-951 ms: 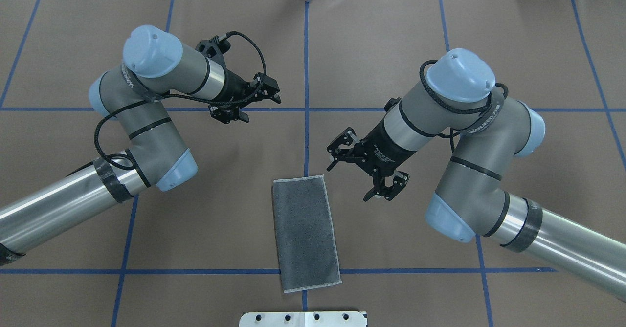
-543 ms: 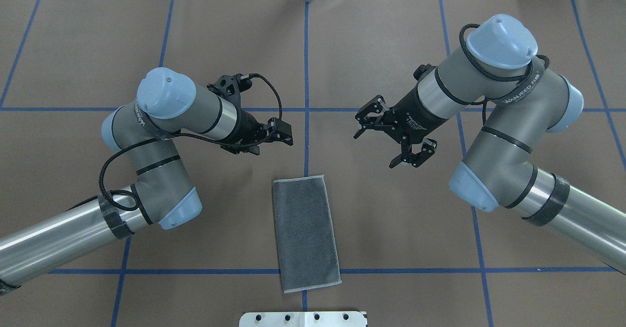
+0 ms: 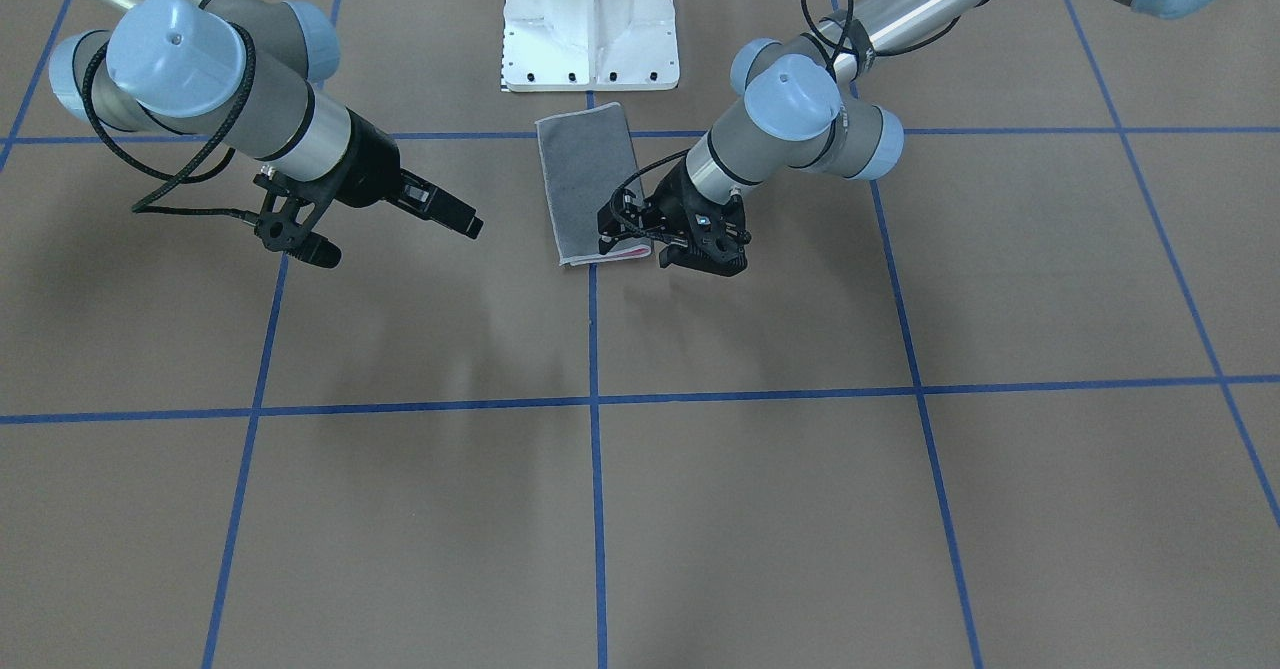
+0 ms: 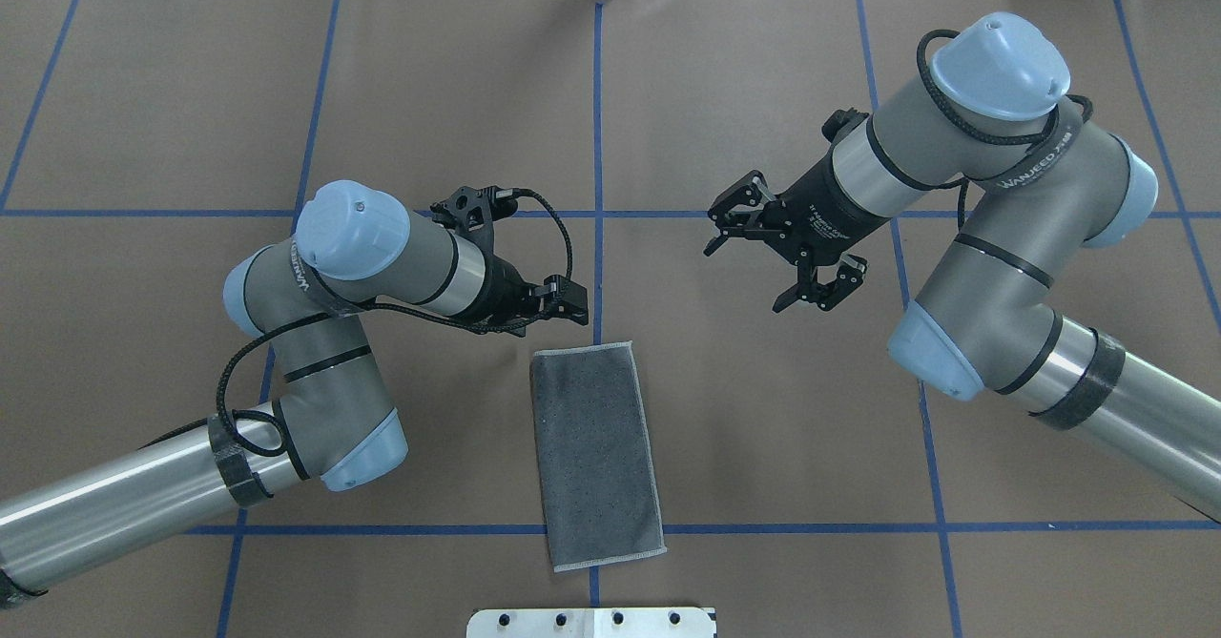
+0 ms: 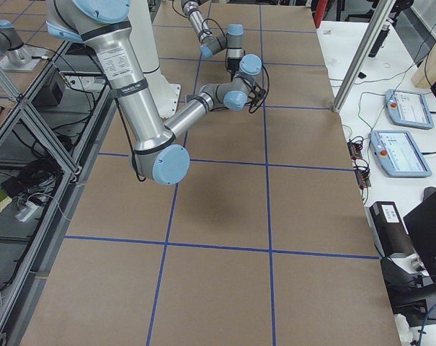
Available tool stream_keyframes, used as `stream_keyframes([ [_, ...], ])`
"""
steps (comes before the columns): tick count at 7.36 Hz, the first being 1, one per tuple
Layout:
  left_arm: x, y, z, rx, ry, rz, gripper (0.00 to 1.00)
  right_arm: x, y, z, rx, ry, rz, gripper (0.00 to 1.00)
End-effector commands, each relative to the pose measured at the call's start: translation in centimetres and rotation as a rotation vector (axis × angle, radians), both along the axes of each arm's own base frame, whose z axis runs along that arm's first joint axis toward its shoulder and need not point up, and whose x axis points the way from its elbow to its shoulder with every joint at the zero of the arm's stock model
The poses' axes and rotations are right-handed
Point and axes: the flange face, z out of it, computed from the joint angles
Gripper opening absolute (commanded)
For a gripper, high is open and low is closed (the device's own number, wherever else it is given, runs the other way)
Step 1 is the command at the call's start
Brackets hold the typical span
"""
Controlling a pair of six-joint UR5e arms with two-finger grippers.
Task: Fold towel twice with both arms
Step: 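Release the towel and raise the right gripper while the left gripper lowers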
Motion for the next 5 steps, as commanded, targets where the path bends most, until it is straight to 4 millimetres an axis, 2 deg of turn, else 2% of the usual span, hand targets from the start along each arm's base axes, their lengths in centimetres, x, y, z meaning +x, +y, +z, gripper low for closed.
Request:
stream_keyframes([
  [1,0.7,0.7,0.3,0.013,-0.008,0.015,0.9,0.1,0.0,-0.2,0.002,-0.003,0.001,1.0],
  [5,1.0,1.2,1.8,0.008,-0.028,0.025,0.86,-0.1,-0.2,0.2,-0.005,0.004,0.001,1.0],
])
